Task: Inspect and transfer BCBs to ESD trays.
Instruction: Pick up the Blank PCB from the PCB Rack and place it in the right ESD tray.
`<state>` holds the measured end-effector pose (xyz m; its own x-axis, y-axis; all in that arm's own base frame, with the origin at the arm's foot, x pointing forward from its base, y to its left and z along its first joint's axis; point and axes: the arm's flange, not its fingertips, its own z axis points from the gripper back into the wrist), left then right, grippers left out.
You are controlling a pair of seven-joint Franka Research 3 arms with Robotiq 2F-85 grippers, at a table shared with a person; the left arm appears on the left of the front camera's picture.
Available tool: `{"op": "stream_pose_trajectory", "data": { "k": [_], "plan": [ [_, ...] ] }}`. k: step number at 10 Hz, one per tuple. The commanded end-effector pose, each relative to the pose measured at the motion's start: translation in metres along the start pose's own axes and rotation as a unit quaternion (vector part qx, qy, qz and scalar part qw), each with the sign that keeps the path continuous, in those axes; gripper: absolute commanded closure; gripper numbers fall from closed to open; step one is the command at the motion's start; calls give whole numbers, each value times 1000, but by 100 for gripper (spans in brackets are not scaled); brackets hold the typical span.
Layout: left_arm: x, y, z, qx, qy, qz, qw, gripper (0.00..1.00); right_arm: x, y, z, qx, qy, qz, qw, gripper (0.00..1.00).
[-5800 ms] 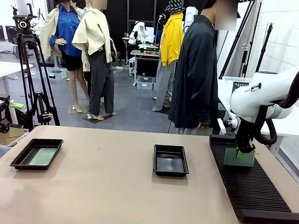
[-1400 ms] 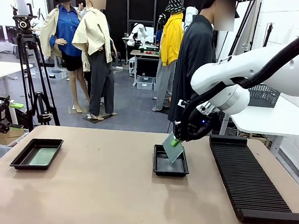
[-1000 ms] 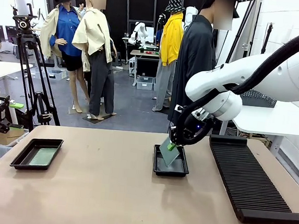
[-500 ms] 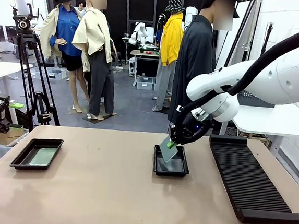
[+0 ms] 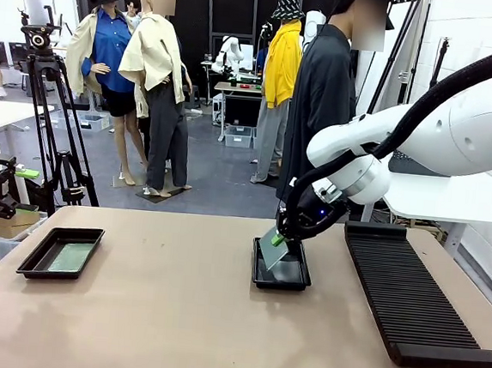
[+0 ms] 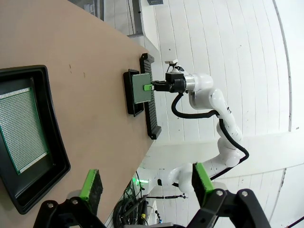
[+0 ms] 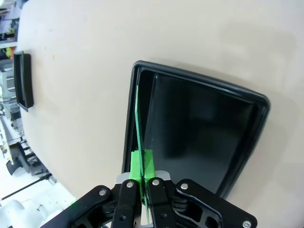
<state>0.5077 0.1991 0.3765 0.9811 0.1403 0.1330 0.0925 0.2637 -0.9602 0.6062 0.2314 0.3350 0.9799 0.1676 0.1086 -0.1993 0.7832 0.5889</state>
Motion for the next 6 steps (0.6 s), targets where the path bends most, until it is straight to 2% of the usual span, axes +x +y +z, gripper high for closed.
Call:
{"op": "stream_pose_trajectory", "data": {
  "k": [1,6],
  "plan": [
    [-2,-3,-1,0,-9,-1,1000,0,-7,-10,-5,23,-4,6,1000,100],
    [-2,-3,-1,0,-9,-1,1000,0,-11,-22,-13,20,3,0,1000,100]
  ]
}}
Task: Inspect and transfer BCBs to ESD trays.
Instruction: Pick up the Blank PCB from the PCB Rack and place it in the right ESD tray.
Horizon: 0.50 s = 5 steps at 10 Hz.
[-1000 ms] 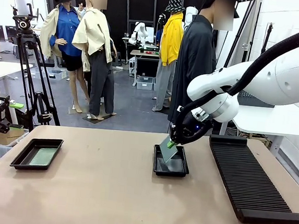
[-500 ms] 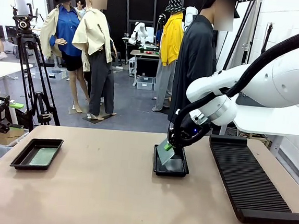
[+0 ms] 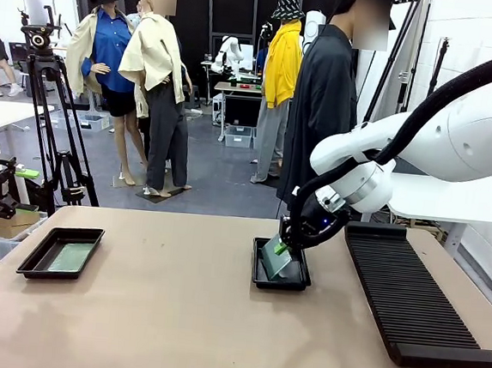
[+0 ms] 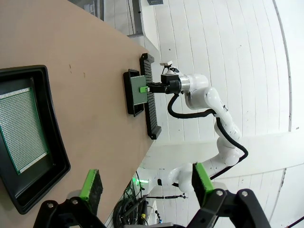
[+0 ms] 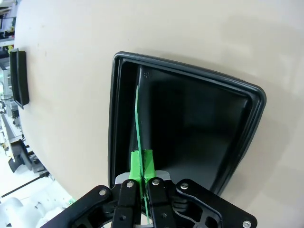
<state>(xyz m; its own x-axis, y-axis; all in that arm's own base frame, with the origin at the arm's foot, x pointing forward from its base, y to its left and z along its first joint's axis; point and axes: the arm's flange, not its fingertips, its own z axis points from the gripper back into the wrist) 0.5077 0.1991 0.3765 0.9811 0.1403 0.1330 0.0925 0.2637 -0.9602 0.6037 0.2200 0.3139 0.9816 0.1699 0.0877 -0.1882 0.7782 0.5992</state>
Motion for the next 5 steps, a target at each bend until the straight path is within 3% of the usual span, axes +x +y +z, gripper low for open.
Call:
{"op": "stream_pose_trajectory", "data": {
  "k": [1,5],
  "plan": [
    [-2,-3,-1,0,-9,-1,1000,0,1,1,1,0,-1,1,1000,100],
    [-2,-3,-1,0,-9,-1,1000,0,1,1,1,0,-1,1,1000,100]
  ]
}}
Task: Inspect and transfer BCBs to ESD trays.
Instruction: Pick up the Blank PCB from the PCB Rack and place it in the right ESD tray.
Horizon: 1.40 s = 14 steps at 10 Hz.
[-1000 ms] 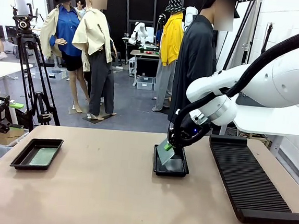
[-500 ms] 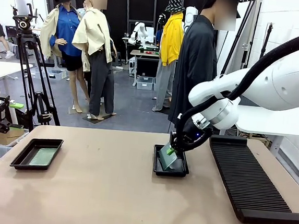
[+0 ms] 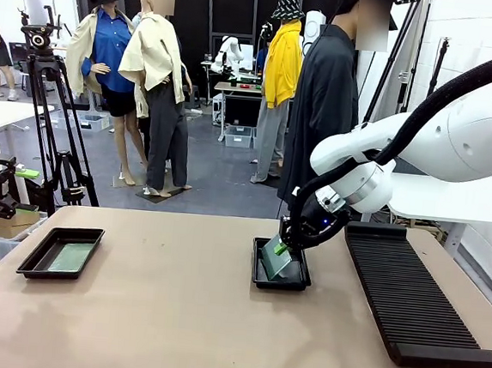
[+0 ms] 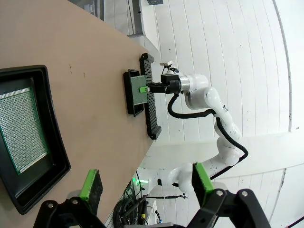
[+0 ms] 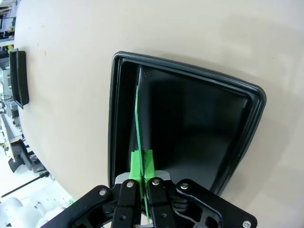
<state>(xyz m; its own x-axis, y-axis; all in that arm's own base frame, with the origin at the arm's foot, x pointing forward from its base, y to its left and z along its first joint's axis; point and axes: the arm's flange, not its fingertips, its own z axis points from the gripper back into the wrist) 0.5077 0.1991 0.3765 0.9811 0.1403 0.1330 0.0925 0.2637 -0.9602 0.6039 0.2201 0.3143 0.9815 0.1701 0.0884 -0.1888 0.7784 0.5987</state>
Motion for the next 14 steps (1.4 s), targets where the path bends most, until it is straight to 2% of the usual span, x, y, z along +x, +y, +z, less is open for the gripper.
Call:
{"op": "stream_pose_trajectory", "data": {
  "k": [1,4,5,6,9,10,14],
  "plan": [
    [-2,-3,-1,0,-9,-1,1000,0,0,1,1,0,-1,1,1000,100],
    [-2,-3,-1,0,-9,-1,1000,0,0,1,1,0,-1,1,1000,100],
    [-2,-3,-1,0,-9,-1,1000,0,0,0,0,0,0,0,1000,87],
    [-2,-3,-1,0,-9,-1,1000,0,2,0,2,5,6,-4,1000,70],
    [-2,-3,-1,0,-9,-1,1000,0,4,6,13,-1,19,-9,1000,12],
    [-2,-3,-1,0,-9,-1,1000,0,2,10,18,-24,29,-19,999,0],
    [-2,-3,-1,0,-9,-1,1000,0,-6,32,39,-93,45,-29,994,0]
  ]
}}
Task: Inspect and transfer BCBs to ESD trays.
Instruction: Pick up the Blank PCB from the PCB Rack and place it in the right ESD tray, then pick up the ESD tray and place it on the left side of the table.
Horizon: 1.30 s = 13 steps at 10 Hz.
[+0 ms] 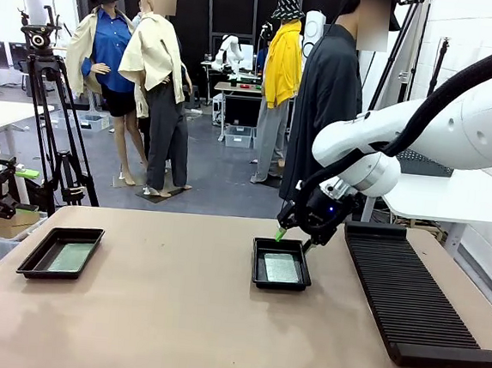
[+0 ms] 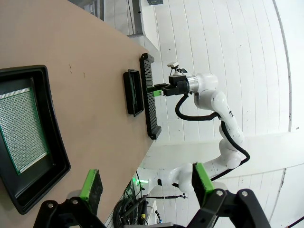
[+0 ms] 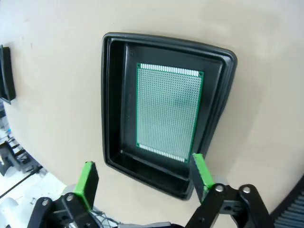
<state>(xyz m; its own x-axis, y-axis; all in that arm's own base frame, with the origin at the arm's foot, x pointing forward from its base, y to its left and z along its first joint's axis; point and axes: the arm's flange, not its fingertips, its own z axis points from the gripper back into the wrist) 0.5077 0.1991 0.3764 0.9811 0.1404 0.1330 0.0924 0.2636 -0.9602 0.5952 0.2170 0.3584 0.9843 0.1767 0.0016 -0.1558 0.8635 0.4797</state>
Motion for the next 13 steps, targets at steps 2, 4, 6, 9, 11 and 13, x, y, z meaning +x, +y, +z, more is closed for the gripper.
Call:
{"op": "stream_pose_trajectory", "data": {
  "k": [2,4,6,9,11,13],
  "plan": [
    [-2,-3,-1,0,-9,-1,1000,0,-7,12,8,-42,4,-16,999,0],
    [-2,-3,-1,0,-9,-1,1000,0,-8,13,10,-55,-1,-34,998,0],
    [-2,-3,-1,0,-9,-1,1000,0,-4,12,11,-35,-1,-14,999,0],
    [-2,-3,-1,0,-9,-1,1000,0,-4,12,11,-35,-1,-14,999,0],
    [-2,-3,-1,0,-9,-1,1000,0,-4,12,11,-35,-1,-14,999,0],
    [-2,-3,-1,0,-9,-1,1000,0,-4,12,11,-35,-1,-14,999,0]
  ]
}}
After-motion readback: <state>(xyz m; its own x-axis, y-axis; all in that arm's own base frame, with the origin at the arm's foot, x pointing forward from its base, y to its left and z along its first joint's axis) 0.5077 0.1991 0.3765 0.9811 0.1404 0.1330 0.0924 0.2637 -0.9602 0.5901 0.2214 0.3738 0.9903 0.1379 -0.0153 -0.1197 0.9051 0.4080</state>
